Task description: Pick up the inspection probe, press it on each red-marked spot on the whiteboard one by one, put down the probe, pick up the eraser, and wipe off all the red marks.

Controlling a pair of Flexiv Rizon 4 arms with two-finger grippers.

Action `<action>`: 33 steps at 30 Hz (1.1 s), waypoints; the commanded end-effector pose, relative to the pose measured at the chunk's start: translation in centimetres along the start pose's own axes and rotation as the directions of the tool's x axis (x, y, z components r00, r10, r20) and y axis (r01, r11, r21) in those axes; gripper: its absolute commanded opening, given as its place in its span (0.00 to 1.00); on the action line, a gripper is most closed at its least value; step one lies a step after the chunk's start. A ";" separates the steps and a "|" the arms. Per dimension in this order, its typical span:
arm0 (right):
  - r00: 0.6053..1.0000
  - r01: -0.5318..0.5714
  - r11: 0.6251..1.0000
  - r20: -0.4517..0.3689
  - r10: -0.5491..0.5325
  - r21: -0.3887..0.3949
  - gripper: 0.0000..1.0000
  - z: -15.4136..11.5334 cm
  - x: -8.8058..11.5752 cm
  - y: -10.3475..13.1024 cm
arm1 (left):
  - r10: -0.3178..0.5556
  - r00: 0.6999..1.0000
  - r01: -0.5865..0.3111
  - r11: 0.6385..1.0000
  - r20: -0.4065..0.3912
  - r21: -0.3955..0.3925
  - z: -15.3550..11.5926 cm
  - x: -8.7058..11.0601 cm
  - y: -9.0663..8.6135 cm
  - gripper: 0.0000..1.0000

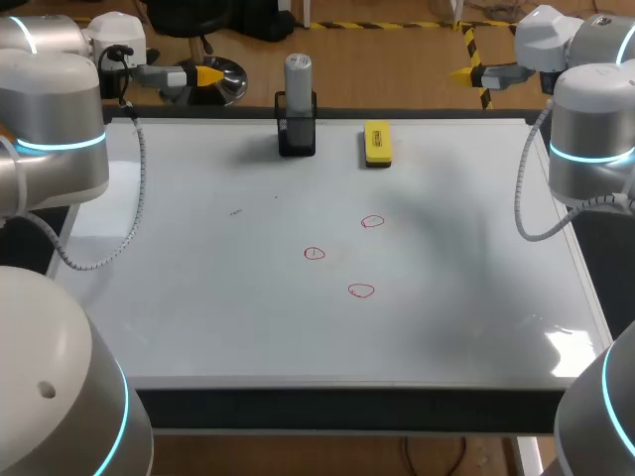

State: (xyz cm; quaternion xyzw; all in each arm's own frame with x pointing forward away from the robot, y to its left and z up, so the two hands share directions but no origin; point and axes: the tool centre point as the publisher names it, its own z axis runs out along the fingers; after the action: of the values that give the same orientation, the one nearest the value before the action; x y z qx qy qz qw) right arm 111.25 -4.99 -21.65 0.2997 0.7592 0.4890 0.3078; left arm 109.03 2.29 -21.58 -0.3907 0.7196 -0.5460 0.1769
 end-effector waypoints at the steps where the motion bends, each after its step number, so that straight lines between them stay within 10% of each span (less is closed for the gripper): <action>1: 1.000 0.000 1.000 -0.001 0.000 0.003 1.00 0.0 0.0 0.0 | -0.001 1.000 0.001 1.000 -0.001 0.002 0.0 0.0 0.1 1.00; 24: 1.000 0.000 1.000 -0.001 0.000 0.003 1.00 0.0 0.0 0.0 | -0.001 1.000 0.001 1.000 -0.001 0.002 0.0 0.0 0.1 1.00; 33: 1.000 0.000 1.000 -0.001 0.000 0.003 1.00 0.0 0.0 0.0 | 0.106 0.961 -0.096 0.994 -0.254 0.053 2.7 0.4 -0.6 1.00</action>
State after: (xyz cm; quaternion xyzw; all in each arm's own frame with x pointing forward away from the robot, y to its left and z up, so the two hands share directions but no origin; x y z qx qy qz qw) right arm 111.25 -4.99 -21.65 0.2997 0.7592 0.4890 0.3078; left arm 109.35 -0.11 -21.16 -0.3189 0.7395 -0.5737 0.1494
